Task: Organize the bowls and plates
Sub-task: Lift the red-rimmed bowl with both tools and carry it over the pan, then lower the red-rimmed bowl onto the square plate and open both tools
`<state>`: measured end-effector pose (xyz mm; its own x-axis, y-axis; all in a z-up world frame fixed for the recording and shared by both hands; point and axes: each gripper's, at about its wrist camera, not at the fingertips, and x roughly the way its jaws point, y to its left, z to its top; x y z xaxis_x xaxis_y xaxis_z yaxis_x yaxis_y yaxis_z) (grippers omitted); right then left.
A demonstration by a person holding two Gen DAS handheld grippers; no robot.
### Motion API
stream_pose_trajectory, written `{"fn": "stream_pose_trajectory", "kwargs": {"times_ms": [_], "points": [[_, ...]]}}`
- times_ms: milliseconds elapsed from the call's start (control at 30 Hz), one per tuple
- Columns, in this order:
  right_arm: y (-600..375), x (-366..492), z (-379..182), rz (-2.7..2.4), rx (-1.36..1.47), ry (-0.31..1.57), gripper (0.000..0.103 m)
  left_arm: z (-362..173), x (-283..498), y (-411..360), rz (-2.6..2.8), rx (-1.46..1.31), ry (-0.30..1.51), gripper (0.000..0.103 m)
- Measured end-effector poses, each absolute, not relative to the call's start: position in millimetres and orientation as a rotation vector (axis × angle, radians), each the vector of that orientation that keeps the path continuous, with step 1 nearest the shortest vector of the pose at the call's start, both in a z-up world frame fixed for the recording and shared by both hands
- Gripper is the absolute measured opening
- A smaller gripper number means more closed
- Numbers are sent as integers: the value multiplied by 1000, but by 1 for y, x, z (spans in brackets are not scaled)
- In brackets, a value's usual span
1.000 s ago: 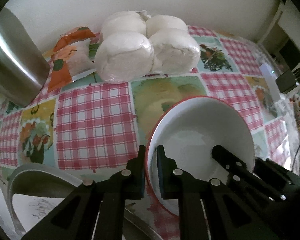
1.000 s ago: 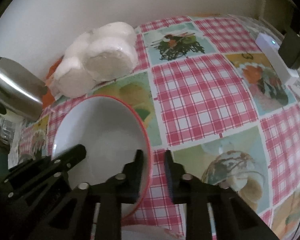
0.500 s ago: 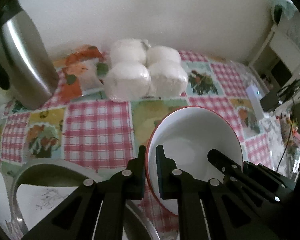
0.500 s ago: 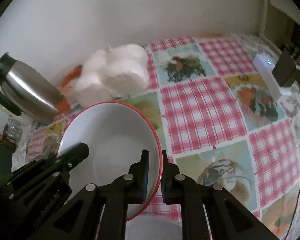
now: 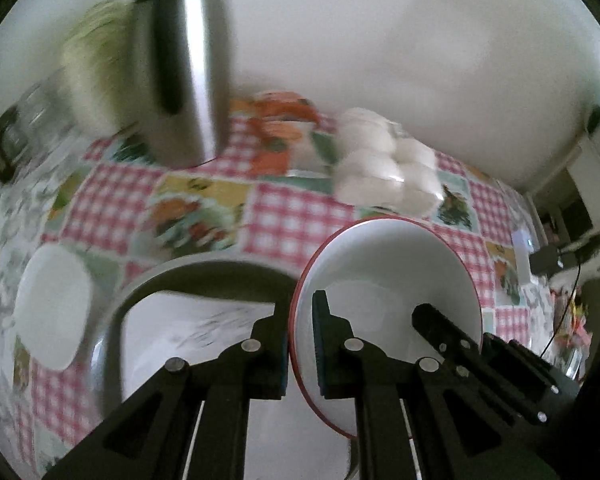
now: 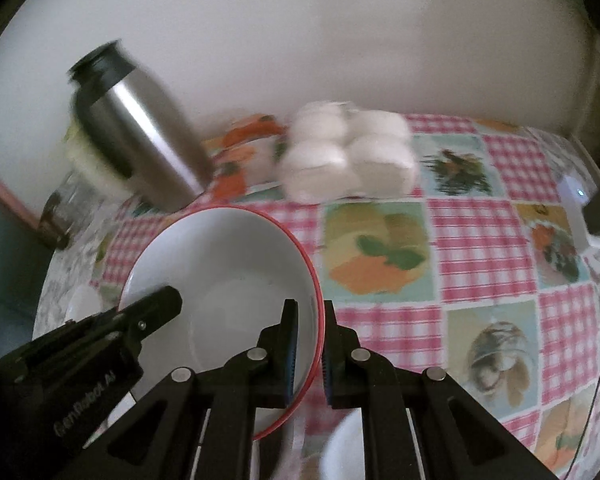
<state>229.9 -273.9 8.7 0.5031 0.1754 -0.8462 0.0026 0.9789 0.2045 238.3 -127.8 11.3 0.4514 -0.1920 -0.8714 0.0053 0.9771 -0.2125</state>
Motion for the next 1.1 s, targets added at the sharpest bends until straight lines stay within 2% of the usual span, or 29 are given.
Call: {"fn": "stream_pose_trajectory", "kwargs": {"times_ms": [467,1100], "points": [[-192,206,8,258,76,1123,14,21,184,-38,21,-376,1093,10],[-187,207,-26,187,69,1237,15,-31,192,-28,-41,-513,1207,10]]}}
